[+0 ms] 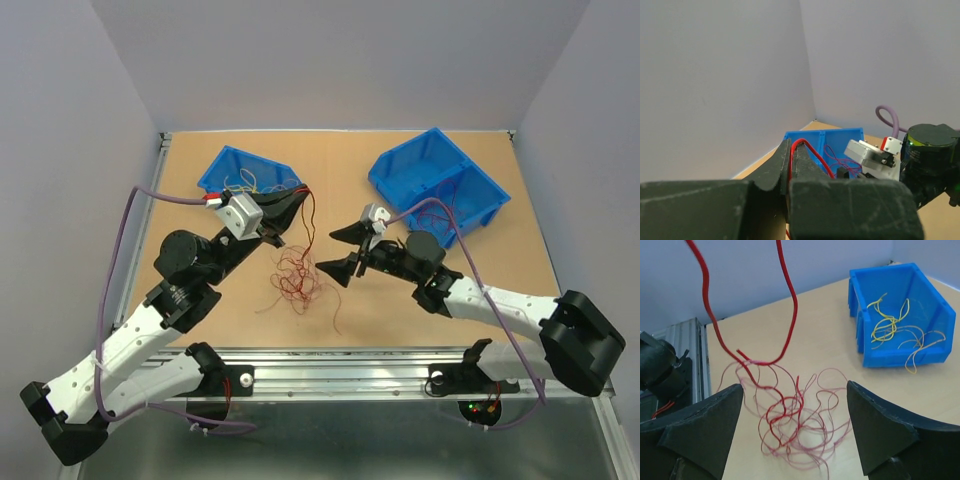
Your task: Untangle the cables
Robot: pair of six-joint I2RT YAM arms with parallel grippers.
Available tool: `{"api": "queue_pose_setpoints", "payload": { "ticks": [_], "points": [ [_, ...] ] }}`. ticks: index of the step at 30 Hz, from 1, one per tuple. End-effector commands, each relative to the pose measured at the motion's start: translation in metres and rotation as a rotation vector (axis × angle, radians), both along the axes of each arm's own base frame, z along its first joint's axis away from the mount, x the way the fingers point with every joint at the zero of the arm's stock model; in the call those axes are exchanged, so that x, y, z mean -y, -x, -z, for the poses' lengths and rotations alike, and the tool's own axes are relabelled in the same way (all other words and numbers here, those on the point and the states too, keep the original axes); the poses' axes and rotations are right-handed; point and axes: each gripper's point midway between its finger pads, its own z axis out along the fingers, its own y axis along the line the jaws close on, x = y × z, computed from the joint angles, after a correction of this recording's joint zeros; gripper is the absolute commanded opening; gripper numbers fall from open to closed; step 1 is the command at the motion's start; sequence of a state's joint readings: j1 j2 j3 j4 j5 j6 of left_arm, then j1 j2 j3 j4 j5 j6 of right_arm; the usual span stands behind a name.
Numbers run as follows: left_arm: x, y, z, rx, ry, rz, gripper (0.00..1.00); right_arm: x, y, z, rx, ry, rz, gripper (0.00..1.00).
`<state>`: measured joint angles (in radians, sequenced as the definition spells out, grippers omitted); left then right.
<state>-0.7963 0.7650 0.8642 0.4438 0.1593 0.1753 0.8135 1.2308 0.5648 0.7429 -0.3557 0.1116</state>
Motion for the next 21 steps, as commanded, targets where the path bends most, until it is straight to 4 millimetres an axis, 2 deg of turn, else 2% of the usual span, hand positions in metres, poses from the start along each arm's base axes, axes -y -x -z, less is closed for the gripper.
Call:
{"api": "queue_pose_setpoints", "payload": {
  "ticks": [1,2,3,5,6,9,10,12,15,16,18,20,21],
  "points": [
    [-0.002,0.012,-0.032,0.079,0.04,0.036,0.0,-0.019,-0.011,-0.073,0.146,-0.151,0.0,0.9],
    [-0.002,0.012,-0.032,0.079,0.036,0.037,0.0,-0.021,-0.015,-0.077,0.153,-0.165,0.013,0.9],
    [-0.001,0.011,-0.031,0.076,0.031,0.036,0.0,-0.026,-0.019,-0.07,0.14,-0.158,0.017,0.91],
    [0.0,0.01,-0.031,0.074,0.025,0.036,0.0,-0.033,-0.017,-0.078,0.162,-0.194,-0.005,0.92],
    [-0.001,0.008,-0.03,0.071,0.024,0.027,0.0,-0.039,-0.016,-0.069,0.154,-0.183,-0.025,0.92],
    [0.0,0.006,-0.03,0.061,0.02,0.021,0.0,-0.051,-0.015,-0.074,0.156,-0.196,-0.046,0.92],
    [0.002,0.006,-0.028,0.056,0.014,0.027,0.0,-0.056,-0.018,-0.069,0.147,-0.188,-0.047,0.92],
    [0.003,0.007,-0.028,0.054,0.01,0.036,0.0,-0.061,-0.023,-0.074,0.151,-0.201,-0.027,0.92],
    [0.006,0.008,-0.027,0.051,0.002,0.052,0.0,-0.072,-0.037,-0.068,0.131,-0.202,0.021,0.81],
    [0.005,0.009,-0.028,0.052,0.004,0.05,0.0,-0.075,-0.039,-0.065,0.124,-0.199,0.027,0.73],
    [-0.001,0.009,-0.037,0.059,0.026,0.028,0.0,-0.08,-0.045,-0.052,0.112,-0.175,0.033,0.7],
    [-0.008,0.011,-0.05,0.075,0.052,0.011,0.0,-0.084,-0.046,-0.045,0.101,-0.163,0.026,0.64],
    [-0.014,0.016,-0.068,0.102,0.083,0.007,0.0,-0.089,-0.047,-0.039,0.093,-0.153,0.012,0.6]
  ]
}}
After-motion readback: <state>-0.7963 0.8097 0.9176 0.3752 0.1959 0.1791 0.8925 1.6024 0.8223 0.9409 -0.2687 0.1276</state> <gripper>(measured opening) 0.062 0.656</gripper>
